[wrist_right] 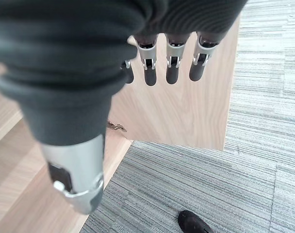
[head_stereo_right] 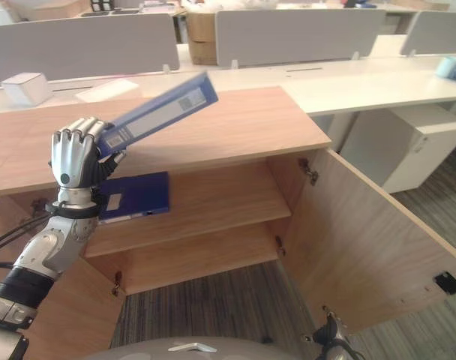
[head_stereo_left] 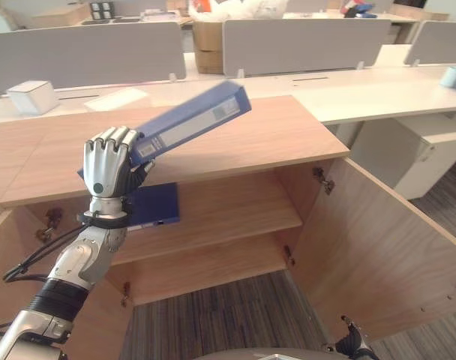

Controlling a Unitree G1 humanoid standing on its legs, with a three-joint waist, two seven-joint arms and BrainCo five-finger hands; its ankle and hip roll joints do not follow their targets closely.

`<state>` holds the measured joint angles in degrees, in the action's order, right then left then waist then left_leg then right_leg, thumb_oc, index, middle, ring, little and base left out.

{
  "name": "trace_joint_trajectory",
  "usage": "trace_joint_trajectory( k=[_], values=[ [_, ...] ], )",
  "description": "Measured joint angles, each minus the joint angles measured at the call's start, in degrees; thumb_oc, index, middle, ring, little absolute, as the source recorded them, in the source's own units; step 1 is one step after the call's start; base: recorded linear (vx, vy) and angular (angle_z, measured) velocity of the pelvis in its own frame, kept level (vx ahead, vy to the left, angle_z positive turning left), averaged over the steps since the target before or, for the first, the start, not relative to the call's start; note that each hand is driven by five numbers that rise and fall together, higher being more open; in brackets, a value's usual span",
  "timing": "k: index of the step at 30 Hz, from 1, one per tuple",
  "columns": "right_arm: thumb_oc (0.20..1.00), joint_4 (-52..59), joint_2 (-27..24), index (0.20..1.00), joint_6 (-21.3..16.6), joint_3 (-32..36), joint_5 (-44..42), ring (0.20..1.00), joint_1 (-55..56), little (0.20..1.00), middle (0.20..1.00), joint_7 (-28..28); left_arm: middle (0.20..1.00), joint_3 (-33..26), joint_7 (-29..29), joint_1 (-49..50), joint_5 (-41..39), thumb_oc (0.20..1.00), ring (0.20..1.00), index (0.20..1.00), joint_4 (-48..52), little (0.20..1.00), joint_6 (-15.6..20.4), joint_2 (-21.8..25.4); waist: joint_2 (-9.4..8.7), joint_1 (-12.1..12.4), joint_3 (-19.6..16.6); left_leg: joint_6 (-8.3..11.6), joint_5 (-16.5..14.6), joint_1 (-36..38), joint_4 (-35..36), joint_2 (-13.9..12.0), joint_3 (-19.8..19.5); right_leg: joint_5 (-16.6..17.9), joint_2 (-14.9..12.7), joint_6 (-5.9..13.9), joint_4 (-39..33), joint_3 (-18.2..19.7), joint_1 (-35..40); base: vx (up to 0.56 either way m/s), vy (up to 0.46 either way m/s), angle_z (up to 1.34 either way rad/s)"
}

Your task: Put the empty folder in the office cabinet

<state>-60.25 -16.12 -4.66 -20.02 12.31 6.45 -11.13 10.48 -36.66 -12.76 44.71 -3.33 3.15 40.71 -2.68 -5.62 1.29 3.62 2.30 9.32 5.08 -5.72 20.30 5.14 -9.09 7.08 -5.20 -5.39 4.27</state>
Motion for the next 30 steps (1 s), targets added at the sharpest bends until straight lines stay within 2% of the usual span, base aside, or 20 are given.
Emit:
trace_joint_trajectory(
  k=[1, 2, 3, 6, 7, 9, 10, 11, 12, 13, 14, 15, 16, 17, 18, 21, 25, 27, 28, 30],
  values=[
    [1.0, 2.52, 0.02, 1.0, 0.09, 0.31, 0.04, 1.0, -0.35, 1.0, 1.0, -0.6, 0.2, -6.45, 1.17, 3.92, -4.5, 0.2, 0.2, 0.2, 9.14, 0.2, 0.95, -0.07, -0.25, 0.36, 0.39, -0.01, 0.01, -0.18, -0.01, 0.0, -0.16, -0.06, 0.0, -0.01, -0.01, -0.22, 0.21, 0.0, 0.0, 0.0],
    [1.0, 2.52, 0.02, 1.0, 0.09, 0.31, 0.04, 1.0, -0.35, 1.0, 1.0, -0.6, 0.2, -6.45, 1.17, 3.92, -4.5, 0.2, 0.2, 0.2, 9.14, 0.2, 0.95, -0.07, -0.25, 0.36, 0.39, -0.01, 0.01, -0.18, -0.01, 0.0, -0.16, -0.06, 0.0, -0.01, -0.01, -0.22, 0.21, -0.02, 0.013, 0.08],
    [1.0, 3.69, 0.03, 1.0, 0.08, 0.33, 0.04, 1.0, -0.21, 1.0, 1.0, -0.75, 0.2, -9.22, 1.51, 4.93, -7.86, 0.2, 0.2, 0.2, 15.25, 0.2, 2.81, -0.89, -0.43, 0.38, 0.82, -0.01, 0.03, -0.05, -0.02, 0.02, -0.46, -0.02, -0.03, -0.01, 0.23, -0.57, 0.6, -0.01, 0.007, 0.07],
    [1.0, 3.69, 0.03, 1.0, 0.08, 0.33, 0.04, 1.0, -0.21, 1.0, 1.0, -0.75, 0.2, -9.22, 1.51, 4.93, -7.86, 0.2, 0.2, 0.2, 15.25, 0.2, 2.81, -0.89, -0.43, 0.38, 0.82, -0.01, 0.03, -0.05, -0.02, 0.02, -0.46, -0.02, -0.03, -0.01, 0.23, -0.57, 0.6, -0.01, 0.004, 0.04],
    [1.0, 4.06, 0.05, 1.0, 0.14, 0.2, 0.04, 1.0, -0.81, 1.0, 1.0, -0.72, 0.2, -12.83, 2.03, 5.45, -21.03, 0.2, 0.2, 0.2, 27.58, 0.2, 10.5, -6.88, -0.12, 1.3, 1.38, -0.03, 0.01, 0.14, -0.03, 0.11, -0.64, -0.05, -0.11, -0.01, 0.26, -0.8, 0.86, -0.03, 0.02, 0.05],
    [1.0, 3.98, -0.08, 1.0, 0.13, 0.22, 0.05, 1.0, -1.15, 1.0, 1.0, -0.71, 0.2, -12.79, 2.13, 5.34, -22.68, 0.2, 0.2, 0.2, 28.17, 0.2, 11.71, -7.79, 0.24, 1.28, 1.43, -0.02, 0.01, 0.17, -0.02, 0.08, -0.76, -0.06, -0.07, -0.02, 0.21, -0.81, 0.84, -0.01, 0.01, 0.03],
    [1.0, 7.51, -1.15, 1.0, 1.33, 0.22, -0.02, 1.0, -0.7, 1.0, 1.0, -0.21, 0.2, -12.73, 4.49, 5.62, -29.78, 0.2, 0.2, 0.2, 27.74, 0.2, 14.25, -8.53, 0.71, 1.44, 1.38, -0.04, -0.02, 0.16, -0.02, 0.11, -0.87, -0.07, -0.09, -0.02, 0.19, -0.87, 0.96, 0.0, 0.0, 0.0],
    [1.0, 7.51, -1.15, 1.0, 1.33, 0.22, -0.02, 1.0, -0.7, 1.0, 1.0, -0.21, 0.2, -12.73, 4.49, 5.62, -29.78, 0.2, 0.2, 0.2, 27.74, 0.2, 14.25, -8.53, 0.71, 1.44, 1.38, -0.04, -0.02, 0.16, -0.02, 0.11, -0.87, -0.07, -0.09, -0.02, 0.19, -0.87, 0.96, 0.0, 0.0, 0.0],
    [1.0, 19.68, -4.99, 1.0, 0.83, 0.31, 0.01, 1.0, -0.4, 1.0, 1.0, 0.35, 0.2, -12.36, 9.03, 5.84, -42.41, 0.2, 0.2, 0.2, 26.69, 0.2, 16.59, -10.27, 1.69, 0.57, 2.03, 0.0, 0.01, 0.17, -0.01, 0.18, -0.87, -0.07, -0.21, -0.01, -0.01, -0.79, 0.77, 0.0, 0.0, 0.0],
    [1.0, 19.68, -4.99, 1.0, 0.83, 0.31, 0.01, 1.0, -0.4, 1.0, 1.0, 0.35, 0.2, -12.36, 9.03, 5.84, -42.41, 0.2, 0.2, 0.2, 26.69, 0.2, 16.59, -10.27, 1.69, 0.57, 2.03, 0.0, 0.01, 0.17, -0.01, 0.18, -0.87, -0.07, -0.21, -0.01, -0.01, -0.79, 0.77, 0.0, 0.0, 0.0],
    [1.0, 24.66, -7.23, 1.0, -0.43, 1.11, 0.0, 1.0, -2.59, 1.0, 1.0, 0.37, 0.2, -12.18, 12.12, 5.86, -49.28, 0.2, 0.2, 0.2, 23.29, 0.2, 17.61, -10.09, 2.13, -0.17, 1.98, 0.49, -0.13, 0.21, -0.01, -0.17, -0.96, -0.34, 0.15, 0.2, -0.02, -0.81, 0.73, 0.0, 0.0, 0.0],
    [1.0, 24.76, -7.54, 1.0, -0.35, 2.07, -0.01, 1.0, -3.17, 1.0, 1.0, 0.38, 0.2, -11.98, 13.03, 5.89, -50.92, 0.2, 0.2, 0.2, 21.91, 0.2, 17.61, -10.12, 2.27, -0.15, 1.85, 0.49, -0.13, 0.21, -0.01, -0.29, -0.96, -0.37, 0.26, 0.15, -0.02, -0.79, 0.73, 0.0, 0.0, 0.0],
    [1.0, 34.3, -10.0, 1.0, 1.52, 4.2, -1.66, 1.0, -0.26, 1.0, 1.0, 1.83, 0.2, -12.27, 17.31, 7.51, -57.52, 0.2, 0.2, 0.2, 21.87, 0.2, 17.77, -10.88, 2.76, -0.03, 1.82, 0.45, -0.15, -0.01, -0.01, -0.25, -0.95, -0.31, 0.24, 0.21, -0.02, -0.76, 0.75, 0.0, 0.0, 0.0],
    [1.0, 45.06, -12.65, 1.0, 0.06, 5.81, -2.36, 1.0, 2.63, 1.0, 1.0, 1.84, 0.2, -12.4, 19.8, 10.06, -63.2, 0.2, 0.2, 0.2, 22.18, 0.2, 17.99, -11.22, 3.65, -0.23, 2.22, 0.16, 0.17, 0.12, -0.01, -0.11, -0.93, -0.2, 0.06, 0.11, -0.02, -0.76, 0.59, 0.0, 0.0, 0.0],
    [1.0, 48.94, -13.76, 1.0, -2.16, 7.21, -2.42, 1.0, 2.68, 1.0, 1.0, 1.6, 0.2, -11.79, 21.76, 10.97, -66.42, 0.2, 0.2, 0.2, 21.68, 0.2, 17.72, -11.22, 3.36, -0.44, 2.36, 0.12, 0.2, 0.23, -0.03, -0.2, -0.88, -0.28, 0.21, 0.14, 0.0, -0.69, 0.65, -0.01, 0.006, -0.03],
    [1.0, 53.27, -14.51, 1.0, -2.97, 8.89, -5.96, 1.0, 1.59, 1.0, 1.0, 3.39, 0.2, -9.36, 28.16, 11.91, -75.4, 0.2, 0.2, 0.2, 20.83, 0.2, 16.94, -11.23, 2.8, -0.04, 2.19, 0.11, 0.2, 0.23, -0.02, -0.42, -0.8, -0.22, 0.45, -0.13, -0.01, -0.62, 0.62, 0.0, 0.001, -0.01],
    [1.0, 53.67, -14.79, 1.0, -3.79, 9.22, -10.29, 1.0, 1.56, 1.0, 1.0, 5.94, 0.2, -8.27, 32.97, 13.41, -80.05, 0.2, 0.2, 0.2, 20.78, 0.2, 15.64, -10.72, 2.15, -0.07, 1.8, 0.08, 0.19, 0.11, -0.04, -0.4, -0.76, -0.13, 0.46, -0.19, 0.06, -0.6, 0.52, 0.0, 0.0, 0.0],
    [1.0, 58.89, -15.76, 1.0, -3.94, 10.09, -16.9, 1.0, 2.66, 1.0, 1.0, 9.01, 0.2, -8.52, 36.23, 15.15, -83.97, 0.2, 0.2, 0.2, 20.79, 0.2, 15.42, -10.18, 2.26, -0.17, 1.94, 0.08, 0.19, 0.1, -0.04, -0.41, -0.7, -0.11, 0.46, -0.17, 0.19, -0.64, 0.78, 0.0, 0.0, 0.0],
    [1.0, 60.65, -15.95, 1.0, -5.22, 10.82, -19.83, 1.0, 2.41, 1.0, 1.0, 10.41, 0.2, -8.26, 37.9, 15.77, -85.46, 0.2, 0.2, 0.2, 20.43, 0.2, 14.75, -10.31, 2.18, -0.21, 1.97, 0.07, 0.19, 0.18, -0.19, -0.46, -0.63, -0.11, 0.54, -0.18, 0.3, -0.62, 0.81, 0.0, 0.0, 0.0],
    [1.0, 61.65, -16.0, 1.0, -5.58, 11.69, -22.47, 1.0, 1.1, 1.0, 1.0, 11.16, 0.2, -8.19, 39.57, 15.79, -86.18, 0.2, 0.2, 0.2, 19.02, 0.2, 13.86, -10.36, 1.87, -0.1, 2.01, 0.08, 0.19, 0.23, -0.43, -0.59, -0.61, -0.11, 0.66, -0.18, 0.32, -0.61, 0.84, 0.0, 0.0, 0.0]
  ],
)
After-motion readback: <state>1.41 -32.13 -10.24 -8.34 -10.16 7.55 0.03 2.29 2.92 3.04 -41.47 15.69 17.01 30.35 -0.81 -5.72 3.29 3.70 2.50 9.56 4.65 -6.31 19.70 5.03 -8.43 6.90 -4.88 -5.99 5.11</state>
